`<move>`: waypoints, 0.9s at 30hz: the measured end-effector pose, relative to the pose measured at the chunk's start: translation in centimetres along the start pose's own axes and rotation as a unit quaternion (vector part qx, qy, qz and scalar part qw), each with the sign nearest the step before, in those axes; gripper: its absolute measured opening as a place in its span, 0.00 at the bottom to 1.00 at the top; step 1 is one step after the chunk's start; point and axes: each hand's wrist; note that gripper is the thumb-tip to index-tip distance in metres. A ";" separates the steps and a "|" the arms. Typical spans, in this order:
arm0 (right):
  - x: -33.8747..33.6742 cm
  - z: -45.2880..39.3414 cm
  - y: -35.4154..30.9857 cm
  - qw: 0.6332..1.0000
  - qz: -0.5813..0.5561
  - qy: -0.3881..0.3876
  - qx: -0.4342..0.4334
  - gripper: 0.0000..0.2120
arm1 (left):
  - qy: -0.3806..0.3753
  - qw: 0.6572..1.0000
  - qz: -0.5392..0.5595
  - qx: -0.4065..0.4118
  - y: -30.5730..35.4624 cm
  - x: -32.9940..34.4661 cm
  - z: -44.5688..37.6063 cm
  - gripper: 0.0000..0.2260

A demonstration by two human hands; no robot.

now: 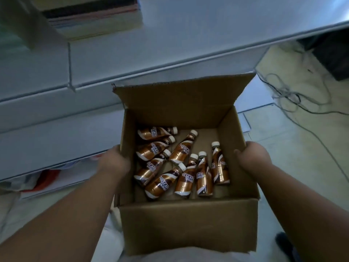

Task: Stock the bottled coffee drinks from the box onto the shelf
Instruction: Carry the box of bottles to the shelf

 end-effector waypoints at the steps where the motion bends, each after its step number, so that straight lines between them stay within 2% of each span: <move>1: 0.2 0.7 0.9 1.000 -0.016 0.007 0.014 0.11 | -0.009 1.000 -0.009 0.017 0.7 0.0 0.0 0.15; 5: 1.8 3.2 5.1 0.995 -0.062 0.018 0.071 0.09 | -0.029 0.996 -0.044 0.077 2.8 1.3 0.2 0.14; 10: 4.8 5.1 11.7 0.984 -0.112 0.025 0.138 0.13 | -0.057 0.986 -0.090 0.127 5.7 5.3 1.2 0.14; 17: 8.0 7.3 17.9 0.954 -0.171 0.058 0.241 0.11 | -0.099 0.969 -0.147 0.171 9.5 11.3 0.8 0.17; 24: 15.9 4.4 20.1 0.917 -0.192 0.063 0.345 0.06 | -0.158 0.946 -0.187 0.211 9.3 19.1 -6.4 0.16; 27: 22.0 0.9 20.6 0.909 -0.222 0.050 0.348 0.05 | -0.172 0.936 -0.211 0.222 7.4 23.7 -11.8 0.15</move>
Point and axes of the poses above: each hand's wrist, its own z-axis away from the middle knuckle, its own x-axis out of the palm, y = z × x, and after that the axes turned 10 degrees about -y, right-handed
